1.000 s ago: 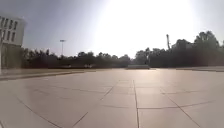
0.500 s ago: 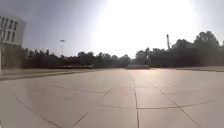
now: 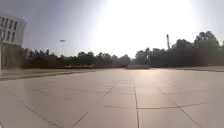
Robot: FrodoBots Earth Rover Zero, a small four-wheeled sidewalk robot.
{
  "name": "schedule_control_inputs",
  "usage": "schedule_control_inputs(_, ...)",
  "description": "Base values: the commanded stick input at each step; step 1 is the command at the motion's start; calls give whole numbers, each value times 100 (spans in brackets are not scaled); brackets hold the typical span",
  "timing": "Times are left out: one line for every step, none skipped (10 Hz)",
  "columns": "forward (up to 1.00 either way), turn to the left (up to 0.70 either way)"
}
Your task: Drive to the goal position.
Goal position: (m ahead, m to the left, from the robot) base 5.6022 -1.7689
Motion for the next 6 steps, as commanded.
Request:
schedule_control_inputs(6,0)
schedule_control_inputs(6,0)
schedule_control_inputs(8,0)
schedule_control_inputs(30,0)
schedule_control_inputs(35,0)
schedule_control_inputs(36,0)
